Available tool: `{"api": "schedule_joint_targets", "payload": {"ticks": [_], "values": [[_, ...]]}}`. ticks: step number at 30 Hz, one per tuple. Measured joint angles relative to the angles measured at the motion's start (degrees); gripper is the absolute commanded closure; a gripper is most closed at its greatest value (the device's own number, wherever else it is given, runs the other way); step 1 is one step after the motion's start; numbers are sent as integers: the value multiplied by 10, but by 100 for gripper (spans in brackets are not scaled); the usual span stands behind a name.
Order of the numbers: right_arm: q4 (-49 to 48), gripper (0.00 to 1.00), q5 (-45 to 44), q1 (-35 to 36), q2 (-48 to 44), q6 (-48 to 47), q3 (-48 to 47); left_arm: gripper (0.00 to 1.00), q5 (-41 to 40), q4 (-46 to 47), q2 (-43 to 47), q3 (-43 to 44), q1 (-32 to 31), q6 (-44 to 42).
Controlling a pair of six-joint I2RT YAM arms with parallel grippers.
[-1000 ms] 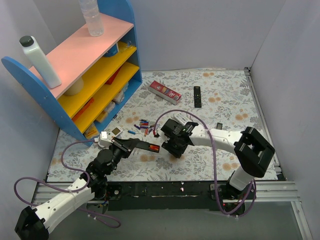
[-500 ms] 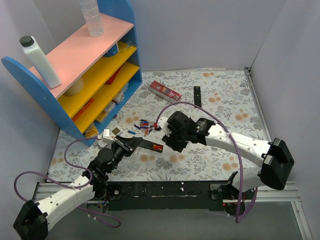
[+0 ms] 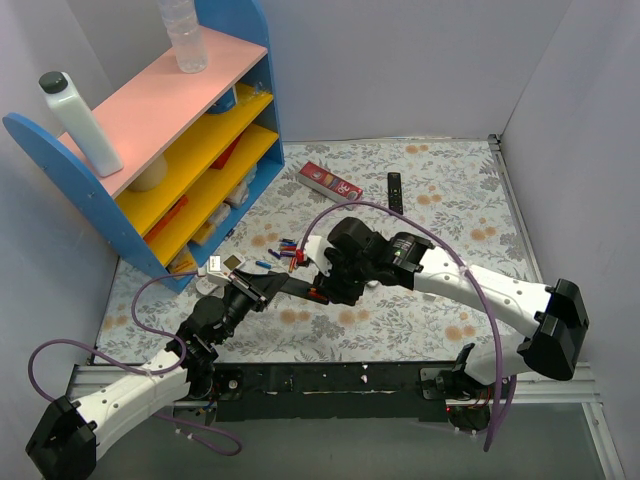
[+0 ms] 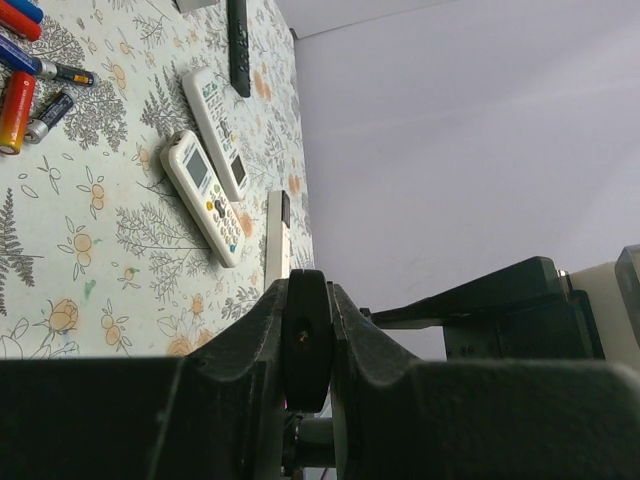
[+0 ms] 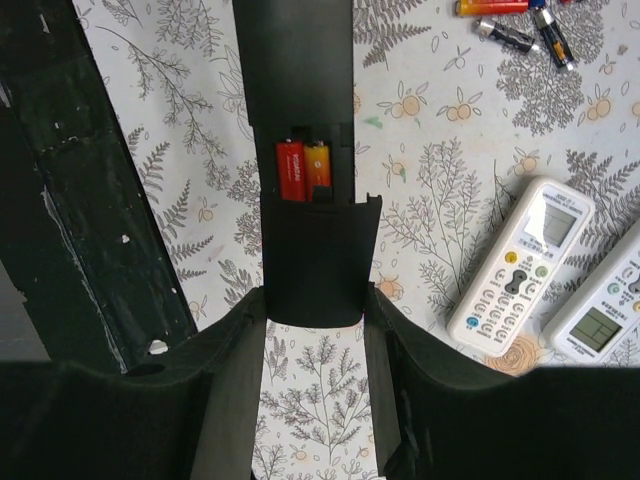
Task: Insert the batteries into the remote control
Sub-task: Load the battery cover into the remote control.
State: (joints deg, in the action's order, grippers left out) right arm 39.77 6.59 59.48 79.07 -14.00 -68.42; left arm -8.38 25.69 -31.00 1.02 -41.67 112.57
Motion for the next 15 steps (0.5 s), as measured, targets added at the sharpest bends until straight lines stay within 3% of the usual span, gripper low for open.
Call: {"api": "schedule_joint_targets", "payload": {"ticks": [15], "values": [[14, 65, -7, 18, 46, -14, -23, 100, 8, 1, 6, 0, 0, 9]]}}
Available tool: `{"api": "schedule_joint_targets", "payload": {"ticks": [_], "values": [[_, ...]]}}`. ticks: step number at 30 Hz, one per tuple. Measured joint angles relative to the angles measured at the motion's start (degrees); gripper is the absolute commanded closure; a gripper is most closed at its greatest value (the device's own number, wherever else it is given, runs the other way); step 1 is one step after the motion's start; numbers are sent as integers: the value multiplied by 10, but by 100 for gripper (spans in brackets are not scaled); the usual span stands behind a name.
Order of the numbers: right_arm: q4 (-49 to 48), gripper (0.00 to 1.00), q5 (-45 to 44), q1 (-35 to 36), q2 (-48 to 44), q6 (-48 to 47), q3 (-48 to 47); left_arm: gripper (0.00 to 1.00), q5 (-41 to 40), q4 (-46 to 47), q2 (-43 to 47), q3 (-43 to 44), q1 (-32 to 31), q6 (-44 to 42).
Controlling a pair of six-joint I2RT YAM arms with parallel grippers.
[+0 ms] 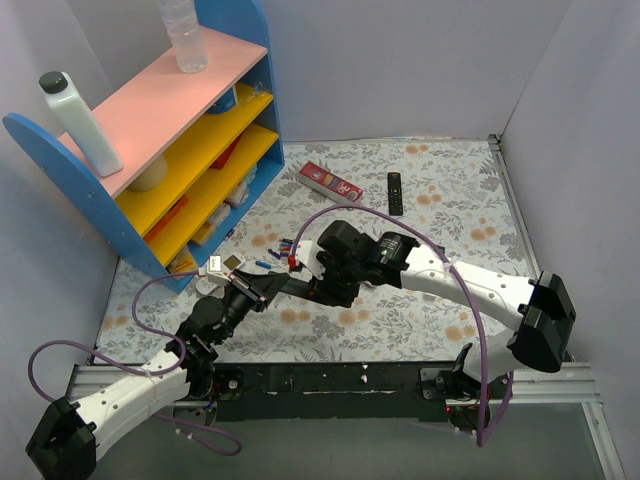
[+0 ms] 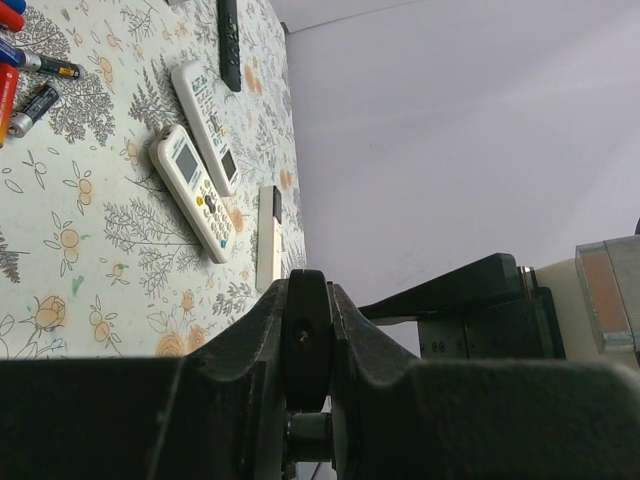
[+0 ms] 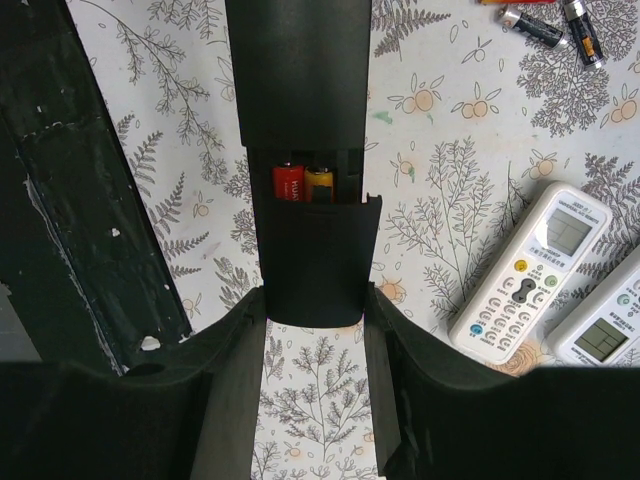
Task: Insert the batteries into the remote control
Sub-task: Load the battery cover into the remote control.
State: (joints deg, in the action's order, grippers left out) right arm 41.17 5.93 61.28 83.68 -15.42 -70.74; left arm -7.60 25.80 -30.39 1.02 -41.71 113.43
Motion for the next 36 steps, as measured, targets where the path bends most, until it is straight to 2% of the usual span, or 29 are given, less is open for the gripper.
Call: {"api": "schedule_joint_targets", "payload": {"ticks": [36], "values": [[39, 65, -22, 26, 62, -11, -57, 100, 13, -14, 17, 0, 0, -13]]}}
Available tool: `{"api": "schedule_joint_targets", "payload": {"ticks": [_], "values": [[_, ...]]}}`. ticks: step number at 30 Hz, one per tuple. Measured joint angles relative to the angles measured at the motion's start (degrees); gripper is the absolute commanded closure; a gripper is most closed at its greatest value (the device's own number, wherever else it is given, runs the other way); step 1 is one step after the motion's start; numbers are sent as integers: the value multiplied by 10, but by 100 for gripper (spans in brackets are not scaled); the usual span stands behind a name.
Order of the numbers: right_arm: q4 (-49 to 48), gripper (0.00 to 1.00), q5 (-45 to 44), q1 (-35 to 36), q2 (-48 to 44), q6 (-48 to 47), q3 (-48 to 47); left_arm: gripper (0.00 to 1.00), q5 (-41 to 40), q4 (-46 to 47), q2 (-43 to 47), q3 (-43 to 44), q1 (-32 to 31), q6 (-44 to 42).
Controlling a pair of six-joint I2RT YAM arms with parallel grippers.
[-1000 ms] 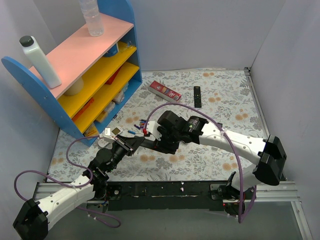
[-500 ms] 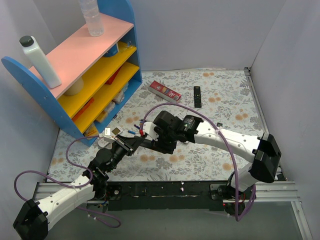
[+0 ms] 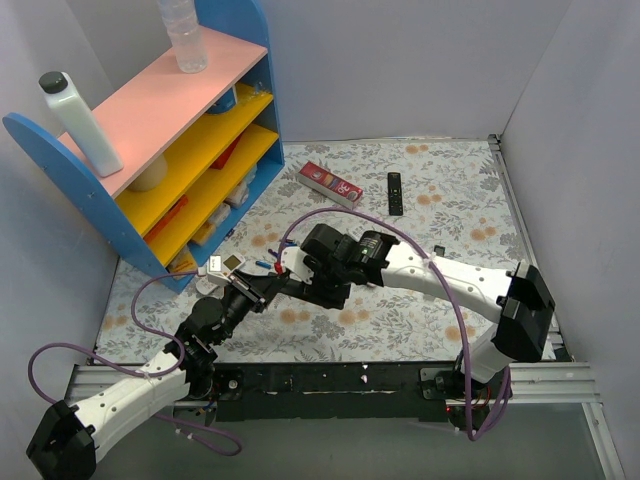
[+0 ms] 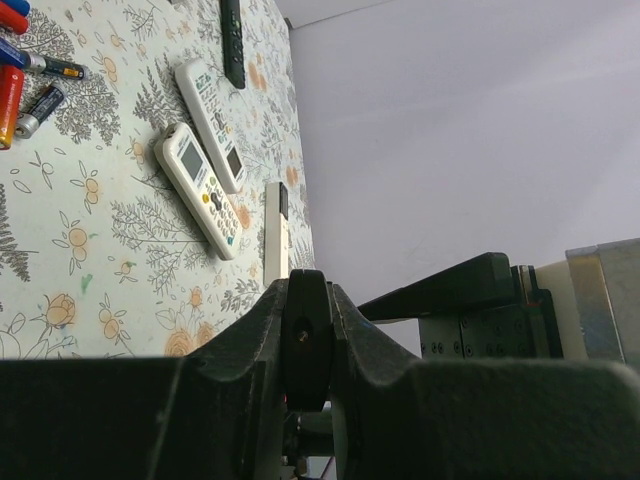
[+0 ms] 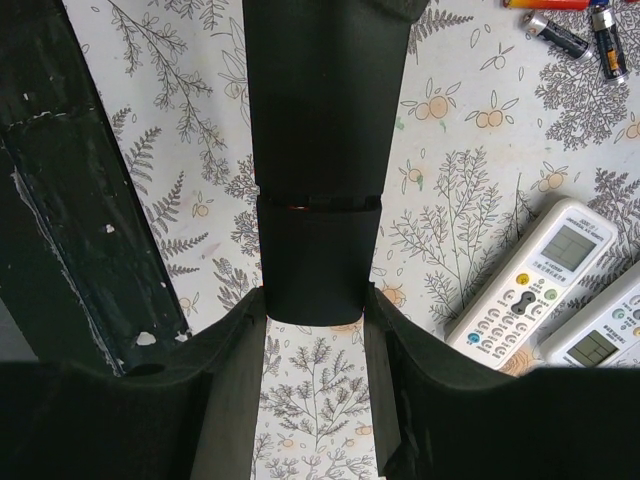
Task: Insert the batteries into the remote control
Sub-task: Load the battery cover into the remote control.
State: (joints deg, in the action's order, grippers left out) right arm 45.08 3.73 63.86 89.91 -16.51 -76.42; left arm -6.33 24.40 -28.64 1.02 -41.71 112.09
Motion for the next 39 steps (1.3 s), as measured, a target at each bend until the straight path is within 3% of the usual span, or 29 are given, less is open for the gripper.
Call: {"api": "schedule_joint_targets", "payload": {"ticks": [23, 39], "values": [[-10, 65, -23, 11, 16, 2, -1, 100, 8, 15, -24, 0, 3, -3], [-19, 61, -36, 10, 21, 3, -1, 100, 12, 82, -86, 0, 6, -8]]}}
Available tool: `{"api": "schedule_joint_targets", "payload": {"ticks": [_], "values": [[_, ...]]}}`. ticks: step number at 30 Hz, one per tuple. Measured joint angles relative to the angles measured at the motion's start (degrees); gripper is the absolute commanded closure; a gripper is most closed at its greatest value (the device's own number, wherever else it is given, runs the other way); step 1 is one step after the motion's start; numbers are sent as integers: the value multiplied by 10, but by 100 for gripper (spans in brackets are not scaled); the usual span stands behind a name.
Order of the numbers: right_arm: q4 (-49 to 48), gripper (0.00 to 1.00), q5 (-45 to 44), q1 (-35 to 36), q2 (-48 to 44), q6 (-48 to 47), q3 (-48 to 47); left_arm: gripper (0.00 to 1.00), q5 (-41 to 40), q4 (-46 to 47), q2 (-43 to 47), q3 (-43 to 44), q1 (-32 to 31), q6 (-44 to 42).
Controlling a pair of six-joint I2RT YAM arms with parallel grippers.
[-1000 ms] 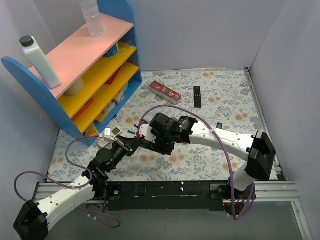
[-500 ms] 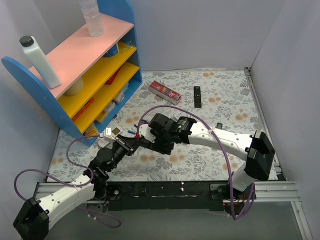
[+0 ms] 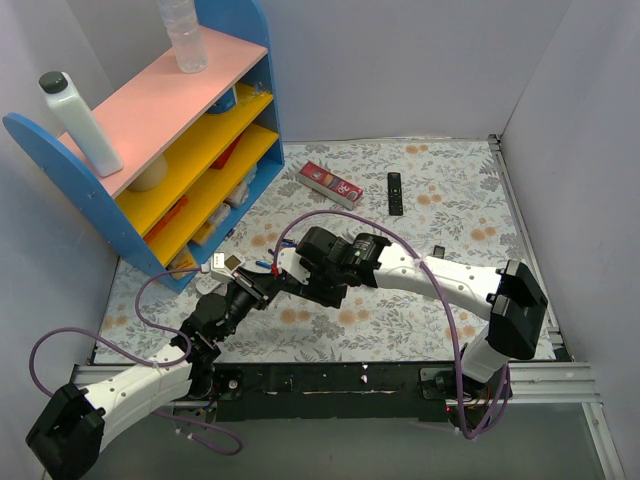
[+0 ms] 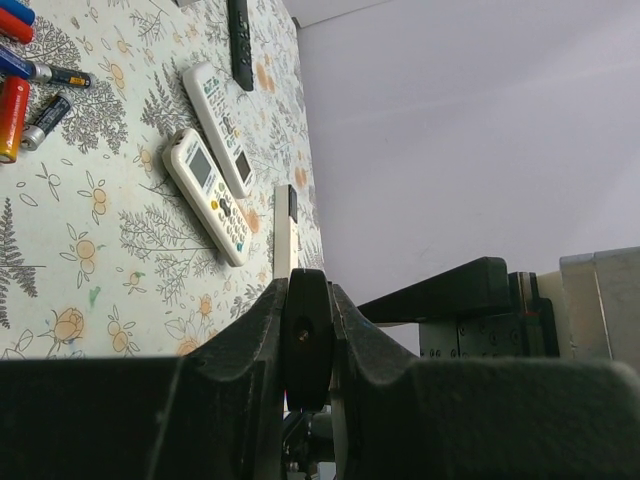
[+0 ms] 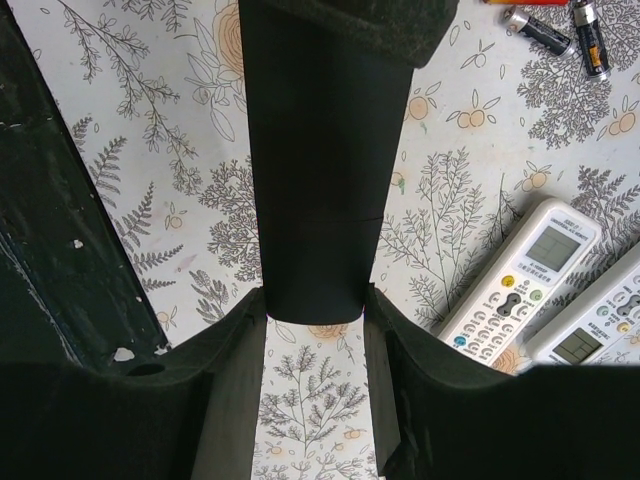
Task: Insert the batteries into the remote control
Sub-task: Load the battery cover into the remote control.
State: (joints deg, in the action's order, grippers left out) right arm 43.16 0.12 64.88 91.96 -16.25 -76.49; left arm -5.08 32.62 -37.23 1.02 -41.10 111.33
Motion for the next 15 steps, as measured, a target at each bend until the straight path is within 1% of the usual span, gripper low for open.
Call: {"api": "schedule_joint_targets", "payload": {"ticks": [4, 5, 6, 7, 8, 9, 12, 15], "values": [[-8, 45, 0, 0, 3, 4, 2, 100, -7, -10, 7, 0, 0, -3], [-13, 43, 0, 0, 2, 6, 3, 100, -12, -17, 15, 0, 0, -4], [-24, 41, 1, 0, 2, 10, 6, 100, -13, -28, 25, 0, -2, 0], [-49, 37, 8, 0, 1, 13, 10, 100, -11, -32, 39, 0, -7, 6], [-71, 36, 14, 2, 0, 15, 14, 100, -12, -38, 57, 0, -13, 9], [-89, 31, 18, 2, -1, 18, 17, 100, -12, -44, 74, 0, -16, 13], [-136, 30, 23, 7, -13, 28, 31, 100, -15, -67, 109, 1, -19, 16], [-159, 29, 23, 7, -24, 32, 37, 100, -18, -89, 115, 1, -20, 16]]}}
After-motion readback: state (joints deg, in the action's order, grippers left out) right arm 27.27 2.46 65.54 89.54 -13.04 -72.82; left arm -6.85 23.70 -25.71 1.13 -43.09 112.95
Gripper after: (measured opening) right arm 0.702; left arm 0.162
